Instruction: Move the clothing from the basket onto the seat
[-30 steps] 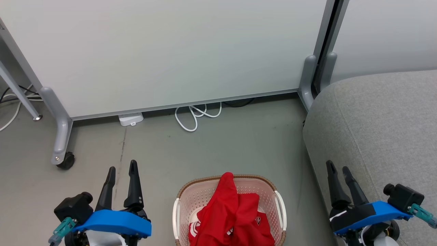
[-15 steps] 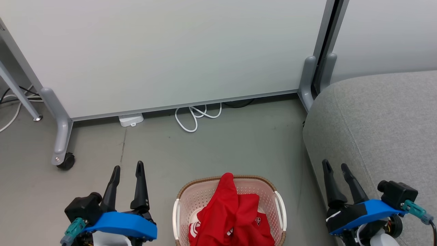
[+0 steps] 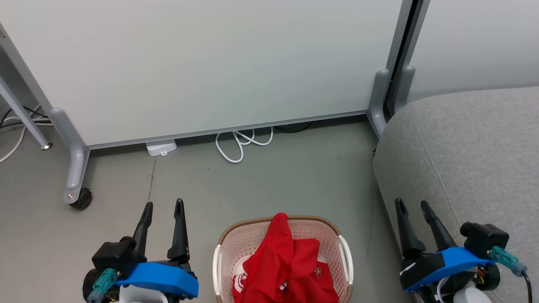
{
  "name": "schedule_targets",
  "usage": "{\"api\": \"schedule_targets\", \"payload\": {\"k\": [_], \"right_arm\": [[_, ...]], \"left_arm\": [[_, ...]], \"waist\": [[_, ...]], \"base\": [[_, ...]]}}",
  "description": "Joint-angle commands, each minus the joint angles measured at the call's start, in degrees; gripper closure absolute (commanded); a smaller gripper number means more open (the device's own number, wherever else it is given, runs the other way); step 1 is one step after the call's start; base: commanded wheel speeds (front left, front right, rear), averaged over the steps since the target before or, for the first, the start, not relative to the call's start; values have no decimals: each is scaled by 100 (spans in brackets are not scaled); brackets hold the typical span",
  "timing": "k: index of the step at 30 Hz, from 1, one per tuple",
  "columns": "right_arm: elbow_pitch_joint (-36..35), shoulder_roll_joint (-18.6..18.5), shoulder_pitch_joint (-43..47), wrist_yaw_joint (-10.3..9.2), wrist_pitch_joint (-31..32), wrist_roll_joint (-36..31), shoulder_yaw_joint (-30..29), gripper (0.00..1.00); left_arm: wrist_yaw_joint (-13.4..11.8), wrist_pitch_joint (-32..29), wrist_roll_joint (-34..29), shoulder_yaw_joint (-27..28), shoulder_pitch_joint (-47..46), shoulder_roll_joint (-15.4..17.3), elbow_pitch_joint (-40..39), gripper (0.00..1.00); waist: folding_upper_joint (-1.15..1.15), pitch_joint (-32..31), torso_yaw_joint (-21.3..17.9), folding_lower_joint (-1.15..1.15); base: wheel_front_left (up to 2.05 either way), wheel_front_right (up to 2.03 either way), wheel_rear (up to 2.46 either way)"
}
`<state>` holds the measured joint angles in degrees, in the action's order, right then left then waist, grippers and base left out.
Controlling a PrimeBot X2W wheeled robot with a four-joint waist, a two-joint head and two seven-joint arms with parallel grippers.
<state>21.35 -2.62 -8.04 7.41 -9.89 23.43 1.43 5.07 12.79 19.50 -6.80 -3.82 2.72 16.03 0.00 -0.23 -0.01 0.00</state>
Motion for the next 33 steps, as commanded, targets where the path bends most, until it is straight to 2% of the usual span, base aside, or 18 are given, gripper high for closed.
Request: {"api": "schedule_targets", "payload": {"k": [1,20,33], "right_arm": [[6,-40,-118,13,-44,-103,-9,0],[105,-43,-144,14,-225,-799,16,0],[134,-42,-140,10,-233,-727,32,0]], "left_arm": [[-12,60,-102,-35,-94,23,-7,0],[-58,249,-785,-150,-71,24,26,0],[-21,249,-781,-152,-63,23,48,0]], "waist": [[0,-1,2,0],[0,8,-19,0],[0,33,-25,0]], "base": [[0,0,0],[0,0,0],[0,0,0]]}}
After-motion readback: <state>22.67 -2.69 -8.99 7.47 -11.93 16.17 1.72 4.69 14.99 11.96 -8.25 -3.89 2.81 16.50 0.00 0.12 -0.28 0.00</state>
